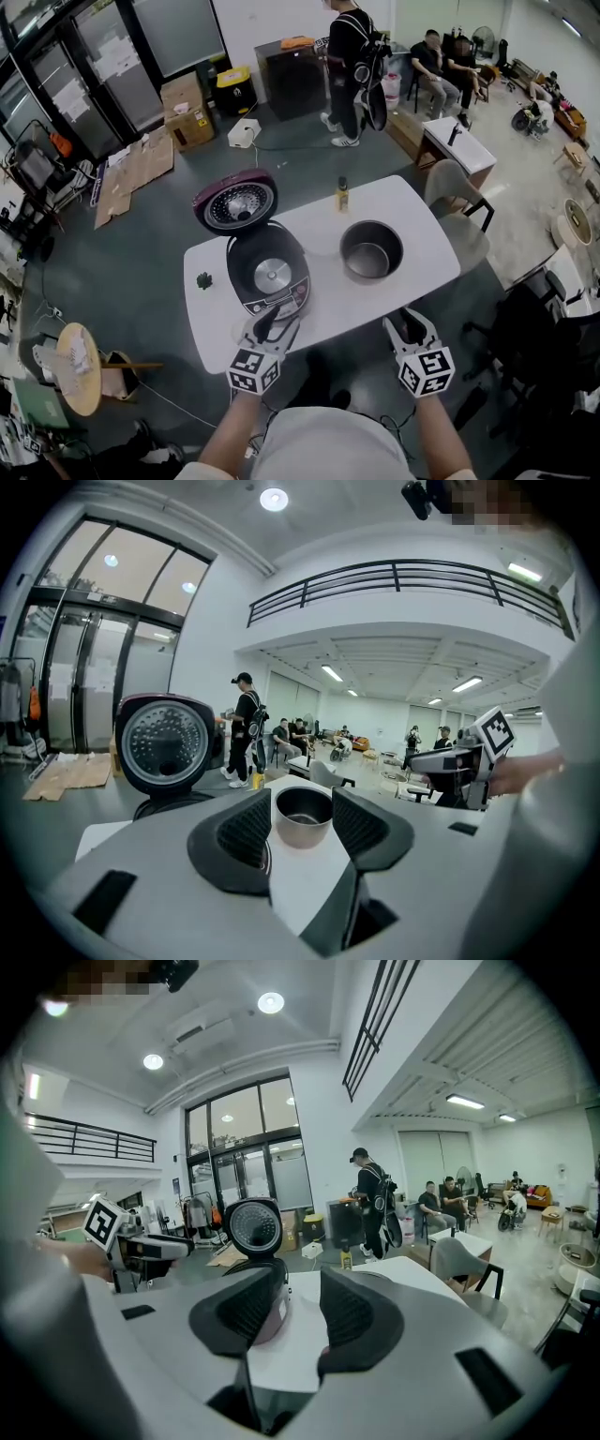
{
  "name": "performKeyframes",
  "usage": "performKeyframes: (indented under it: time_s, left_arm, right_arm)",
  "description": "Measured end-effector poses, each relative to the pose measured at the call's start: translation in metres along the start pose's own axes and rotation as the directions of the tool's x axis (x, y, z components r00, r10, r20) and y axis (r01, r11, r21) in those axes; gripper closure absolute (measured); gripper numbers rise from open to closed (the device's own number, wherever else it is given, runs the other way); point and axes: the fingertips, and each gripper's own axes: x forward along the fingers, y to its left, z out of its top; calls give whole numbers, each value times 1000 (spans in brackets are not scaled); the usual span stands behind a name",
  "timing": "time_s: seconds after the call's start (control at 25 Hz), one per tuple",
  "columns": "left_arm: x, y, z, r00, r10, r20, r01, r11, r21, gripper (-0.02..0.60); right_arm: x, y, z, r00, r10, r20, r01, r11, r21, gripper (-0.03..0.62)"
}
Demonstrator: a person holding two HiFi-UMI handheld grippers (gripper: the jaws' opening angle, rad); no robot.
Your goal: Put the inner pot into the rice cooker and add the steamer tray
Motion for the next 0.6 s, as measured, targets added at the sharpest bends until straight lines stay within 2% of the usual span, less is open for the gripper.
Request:
performKeyframes:
  time_s: [0.6]
  left_arm:
    - [99,82,25,997,-62,-41,60,997,-45,360]
  right_arm:
    - [124,-31,25,997,-18,-70,19,1000,10,425]
